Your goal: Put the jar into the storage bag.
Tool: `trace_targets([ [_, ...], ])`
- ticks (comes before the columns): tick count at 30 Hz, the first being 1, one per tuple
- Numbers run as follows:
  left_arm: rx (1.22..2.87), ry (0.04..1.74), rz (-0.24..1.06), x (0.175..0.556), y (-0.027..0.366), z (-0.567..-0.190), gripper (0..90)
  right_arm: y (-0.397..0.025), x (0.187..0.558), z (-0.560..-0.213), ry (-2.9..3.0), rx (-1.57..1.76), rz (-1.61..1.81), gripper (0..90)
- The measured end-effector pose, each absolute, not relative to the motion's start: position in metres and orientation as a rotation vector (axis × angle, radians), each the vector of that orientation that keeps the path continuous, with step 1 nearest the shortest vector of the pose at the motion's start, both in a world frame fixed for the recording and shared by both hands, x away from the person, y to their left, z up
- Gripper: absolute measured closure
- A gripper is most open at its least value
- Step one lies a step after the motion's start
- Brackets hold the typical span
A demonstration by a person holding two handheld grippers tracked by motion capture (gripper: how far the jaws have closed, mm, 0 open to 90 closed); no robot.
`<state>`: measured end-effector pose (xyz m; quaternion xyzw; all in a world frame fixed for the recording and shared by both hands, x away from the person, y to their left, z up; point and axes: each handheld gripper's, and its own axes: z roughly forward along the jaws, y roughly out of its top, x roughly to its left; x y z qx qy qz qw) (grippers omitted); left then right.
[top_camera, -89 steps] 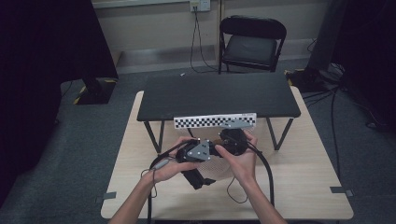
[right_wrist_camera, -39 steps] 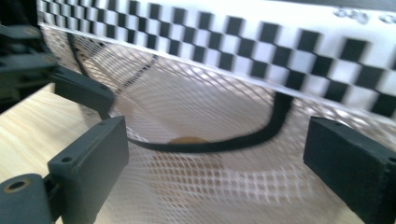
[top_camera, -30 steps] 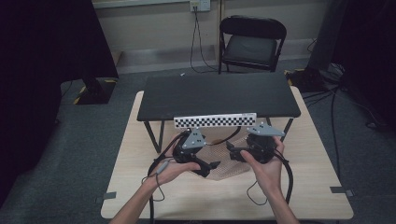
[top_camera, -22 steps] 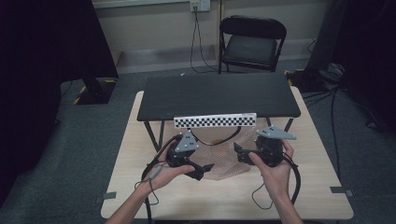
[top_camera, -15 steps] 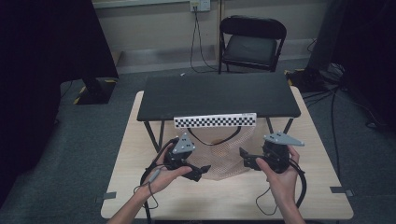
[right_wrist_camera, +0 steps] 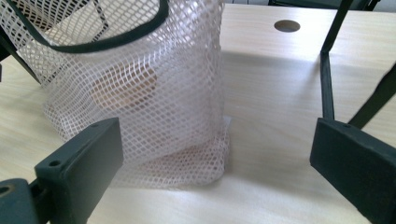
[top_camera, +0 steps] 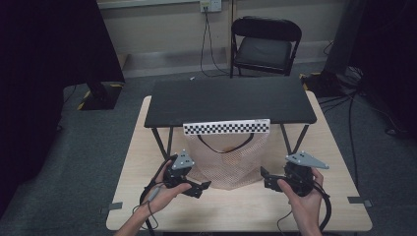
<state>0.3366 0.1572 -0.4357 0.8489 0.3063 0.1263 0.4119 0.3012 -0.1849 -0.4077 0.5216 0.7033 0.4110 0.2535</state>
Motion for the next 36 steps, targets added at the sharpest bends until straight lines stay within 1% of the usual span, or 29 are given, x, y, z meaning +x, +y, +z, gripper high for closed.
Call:
trace_targets([
  [8, 2.115, 0.817, 0.309, 0.328, 0.166, -0.452, 2.6, -0.194, 0.293, -0.425, 1.919, 1.435, 1.071, 2.7],
  [14, 2.193, 0.838, 0.312, 0.328, 0.166, -0.475, 2.7, -0.202, 0.294, -0.441, 1.917, 1.466, 1.063, 3.0],
  [18, 2.2, 0.884, 0.321, 0.326, 0.162, -0.494, 3.0, -0.207, 0.296, -0.452, 1.91, 1.49, 1.023, 3.1],
  [19, 2.214, 0.869, 0.324, 0.325, 0.161, -0.497, 4.0, -0.207, 0.296, -0.455, 1.913, 1.49, 1.014, 3.1],
  [21, 2.23, 0.858, 0.334, 0.324, 0.161, -0.498, 4.3, -0.207, 0.295, -0.459, 1.918, 1.491, 1.005, 3.1],
  [23, 2.214, 0.891, 0.313, 0.324, 0.162, -0.5, 3.7, -0.207, 0.294, -0.465, 1.922, 1.484, 0.985, 3.1],
  [25, 2.239, 0.893, 0.329, 0.323, 0.161, -0.504, 3.7, -0.206, 0.294, -0.471, 1.933, 1.483, 0.963, 3.1],
  [30, 2.268, 0.921, 0.319, 0.326, 0.16, -0.514, 3.8, -0.205, 0.296, -0.485, 1.953, 1.484, 0.936, 3.0],
  [36, 2.261, 0.921, 0.34, 0.326, 0.158, -0.516, 0.6, -0.203, 0.304, -0.506, 1.981, 1.49, 0.858, 3.1],
])
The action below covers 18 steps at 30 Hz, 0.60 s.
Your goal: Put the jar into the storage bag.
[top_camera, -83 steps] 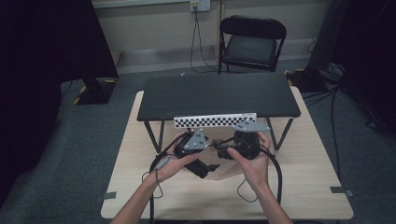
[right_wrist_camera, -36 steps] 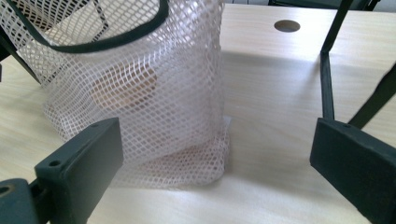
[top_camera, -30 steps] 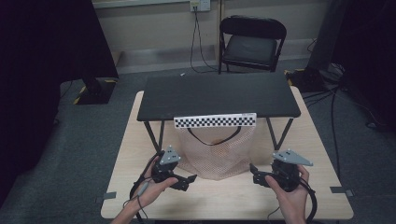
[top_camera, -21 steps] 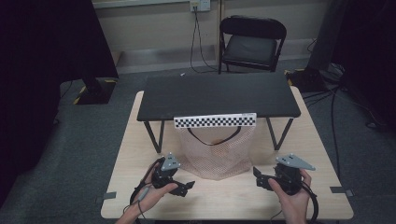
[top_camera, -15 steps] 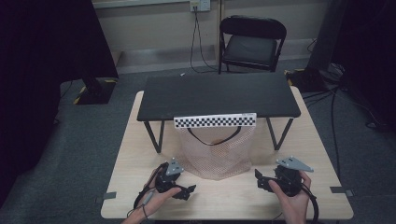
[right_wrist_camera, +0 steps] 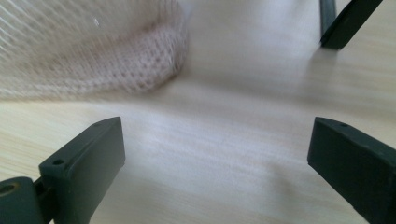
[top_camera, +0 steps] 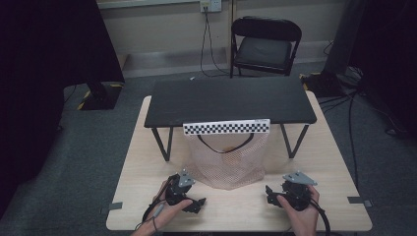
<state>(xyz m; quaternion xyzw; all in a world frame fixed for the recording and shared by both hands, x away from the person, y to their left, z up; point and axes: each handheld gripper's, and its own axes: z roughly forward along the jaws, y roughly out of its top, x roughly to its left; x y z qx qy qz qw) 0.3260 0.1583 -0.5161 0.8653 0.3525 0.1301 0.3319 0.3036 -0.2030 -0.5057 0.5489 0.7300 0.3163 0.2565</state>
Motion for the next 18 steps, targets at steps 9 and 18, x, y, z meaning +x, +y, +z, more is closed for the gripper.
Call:
trace_targets([
  [9, 2.213, 0.931, 0.371, 0.3272, 0.1558, -0.5195, 0.0, -0.203, 0.3109, -0.5169, 2.002, 1.516, 0.825, 0.9],
  [18, 2.184, 0.915, 0.381, 0.3271, 0.1566, -0.5223, 0.0, -0.2024, 0.313, -0.5174, 2.01, 1.516, 0.818, 0.0],
])
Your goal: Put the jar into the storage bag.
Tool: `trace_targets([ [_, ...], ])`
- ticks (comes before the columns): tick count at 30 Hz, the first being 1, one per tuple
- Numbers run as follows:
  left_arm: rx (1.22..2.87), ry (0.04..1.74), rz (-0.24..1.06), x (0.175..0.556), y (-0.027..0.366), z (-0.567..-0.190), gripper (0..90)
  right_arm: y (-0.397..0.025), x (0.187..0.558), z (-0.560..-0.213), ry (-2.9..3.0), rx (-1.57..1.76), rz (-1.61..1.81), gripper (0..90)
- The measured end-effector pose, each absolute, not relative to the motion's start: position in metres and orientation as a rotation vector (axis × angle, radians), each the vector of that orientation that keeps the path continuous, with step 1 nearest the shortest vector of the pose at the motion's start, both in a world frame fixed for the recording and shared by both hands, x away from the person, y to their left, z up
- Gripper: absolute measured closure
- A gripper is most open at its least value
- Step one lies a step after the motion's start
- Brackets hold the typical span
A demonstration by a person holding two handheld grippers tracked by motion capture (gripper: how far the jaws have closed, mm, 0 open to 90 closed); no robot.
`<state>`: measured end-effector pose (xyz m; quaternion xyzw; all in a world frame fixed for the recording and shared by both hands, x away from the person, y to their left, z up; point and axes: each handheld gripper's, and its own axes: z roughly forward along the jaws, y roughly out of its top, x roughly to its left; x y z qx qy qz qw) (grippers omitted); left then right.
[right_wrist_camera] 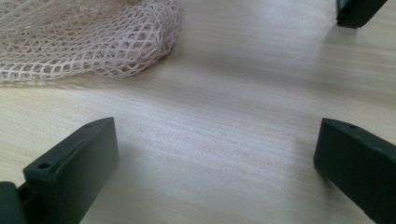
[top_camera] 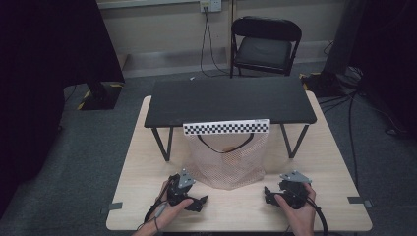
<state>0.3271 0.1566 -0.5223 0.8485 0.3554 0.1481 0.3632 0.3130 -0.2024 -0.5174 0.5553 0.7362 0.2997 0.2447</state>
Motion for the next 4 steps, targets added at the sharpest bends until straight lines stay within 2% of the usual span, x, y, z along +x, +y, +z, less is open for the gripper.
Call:
trace_targets([
  [4, 2.184, 0.915, 0.381, 0.3271, 0.1566, -0.5223, 0.0, -0.2024, 0.313, -0.5174, 2.01, 1.516, 0.818, 0.0],
])
